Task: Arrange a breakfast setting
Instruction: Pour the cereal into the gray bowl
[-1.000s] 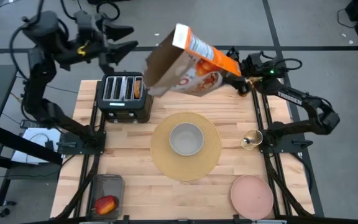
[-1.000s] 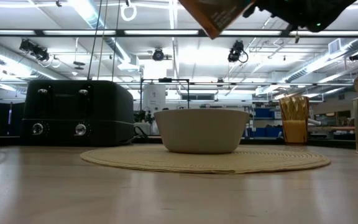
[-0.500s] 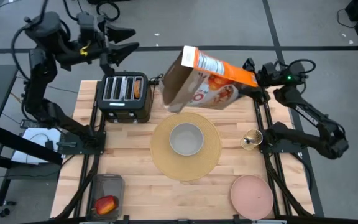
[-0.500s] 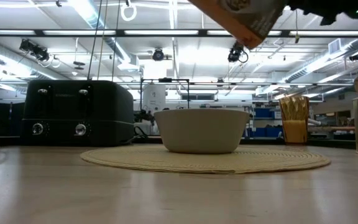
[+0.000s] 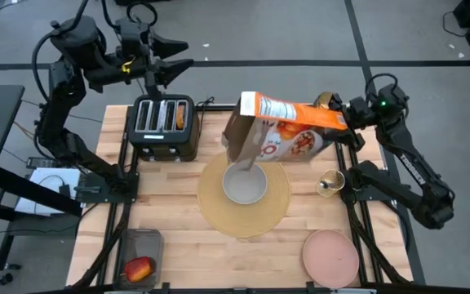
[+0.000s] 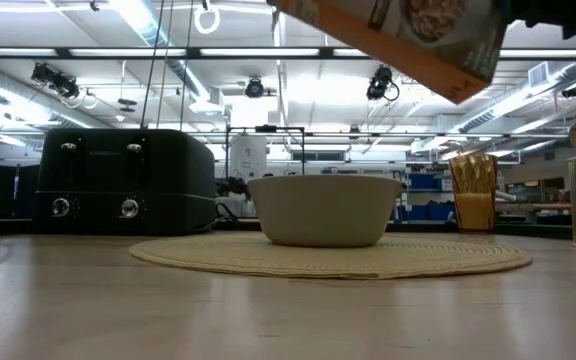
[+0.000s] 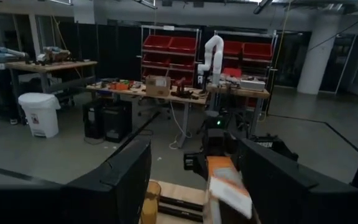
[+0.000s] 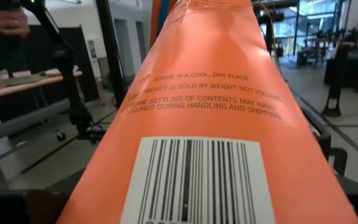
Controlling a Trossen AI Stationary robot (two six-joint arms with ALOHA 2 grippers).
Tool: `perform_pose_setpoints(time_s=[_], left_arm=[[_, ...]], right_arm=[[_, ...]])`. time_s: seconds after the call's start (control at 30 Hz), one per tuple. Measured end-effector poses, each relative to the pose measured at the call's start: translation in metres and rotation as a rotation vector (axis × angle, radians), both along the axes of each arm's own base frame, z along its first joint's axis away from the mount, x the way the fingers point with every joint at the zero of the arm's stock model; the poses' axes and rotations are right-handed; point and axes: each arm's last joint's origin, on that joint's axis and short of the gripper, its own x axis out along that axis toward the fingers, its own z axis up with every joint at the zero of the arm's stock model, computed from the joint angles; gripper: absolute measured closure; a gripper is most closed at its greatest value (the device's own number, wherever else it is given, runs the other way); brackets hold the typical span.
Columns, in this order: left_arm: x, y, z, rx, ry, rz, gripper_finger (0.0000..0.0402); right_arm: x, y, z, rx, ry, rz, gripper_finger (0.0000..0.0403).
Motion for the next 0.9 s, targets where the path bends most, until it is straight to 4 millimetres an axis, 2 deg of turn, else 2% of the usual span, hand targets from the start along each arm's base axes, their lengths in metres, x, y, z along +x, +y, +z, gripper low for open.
perform_pose_setpoints(time_s=[0.3,0.47,0.6,0.7,0.9], left_arm=[[0.007,0.002,-0.003,-0.02,0.009,-0.006,0.0159],[0.008,0.003,-0.003,-0.013,0.014,-0.005,0.0159],[0.008,0.002,-0.003,-0.007,0.017,-0.039,0.0159],[0.009,0.001,-0.004,-0.007,0.021,-0.058,0.0159],[0.009,0.002,-0.005,0.024,0.045,-0.056,0.0159]], right_arm=[[-0.006,0.01,-0.012,0.014,0.044,-0.048,0.0106],[-0.009,0.016,0.006,-0.033,0.024,-0.071,0.0106],[-0.012,0.023,0.009,0.009,0.066,-0.082,0.0106],[-0.015,0.029,0.012,0.003,0.118,-0.151,0.0106],[-0.023,0.048,0.018,0.002,0.234,-0.18,0.0107]])
